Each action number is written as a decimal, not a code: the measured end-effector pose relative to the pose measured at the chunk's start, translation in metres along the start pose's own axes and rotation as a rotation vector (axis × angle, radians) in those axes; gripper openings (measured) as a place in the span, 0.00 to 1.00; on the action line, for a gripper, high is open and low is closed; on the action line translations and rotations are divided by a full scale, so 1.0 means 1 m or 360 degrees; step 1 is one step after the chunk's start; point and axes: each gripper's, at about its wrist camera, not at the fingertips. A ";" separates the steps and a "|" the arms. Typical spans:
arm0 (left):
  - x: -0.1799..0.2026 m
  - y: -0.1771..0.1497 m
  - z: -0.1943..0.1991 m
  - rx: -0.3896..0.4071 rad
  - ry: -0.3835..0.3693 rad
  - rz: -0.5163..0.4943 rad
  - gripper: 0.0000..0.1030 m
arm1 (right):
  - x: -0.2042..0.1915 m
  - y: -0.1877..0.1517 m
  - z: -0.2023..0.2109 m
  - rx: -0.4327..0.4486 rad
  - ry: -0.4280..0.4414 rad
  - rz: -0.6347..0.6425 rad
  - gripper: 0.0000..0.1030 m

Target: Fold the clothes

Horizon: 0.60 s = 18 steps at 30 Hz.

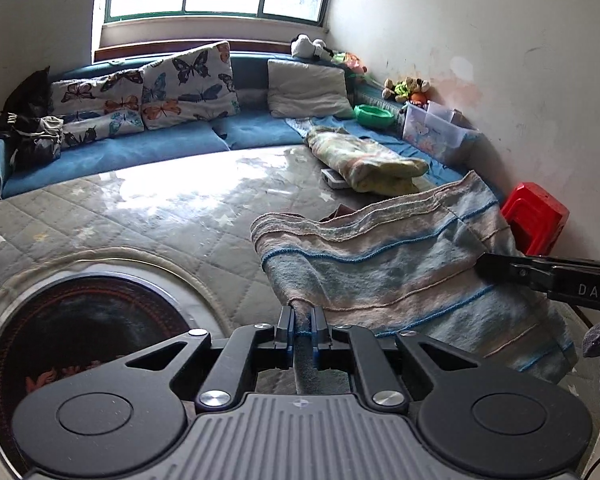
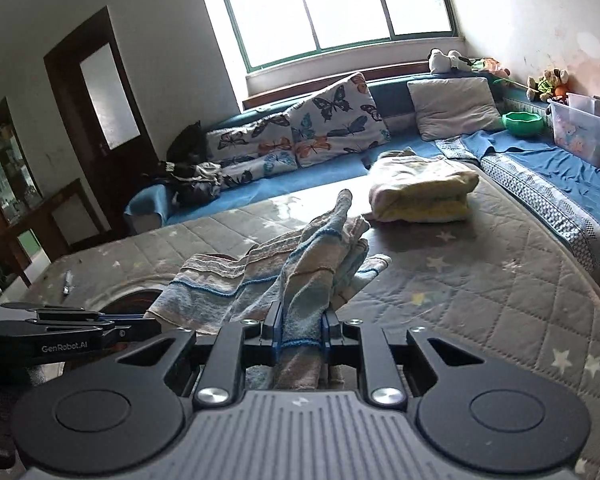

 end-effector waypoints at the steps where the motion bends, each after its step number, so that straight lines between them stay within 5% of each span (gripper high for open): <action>1: 0.001 0.000 -0.004 -0.0010 0.0000 0.0000 0.09 | 0.003 0.000 -0.003 -0.0015 -0.0008 0.0003 0.17; 18: 0.009 -0.008 -0.046 -0.0156 0.0030 -0.0008 0.10 | 0.047 -0.024 -0.040 -0.0174 -0.0051 -0.0101 0.19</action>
Point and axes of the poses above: each gripper's, at about its wrist camera, not at the fingertips, and z roughly against the way its jaws point, x to its right, y to its top, and after that the axes turned 4 degrees about z, right-handed
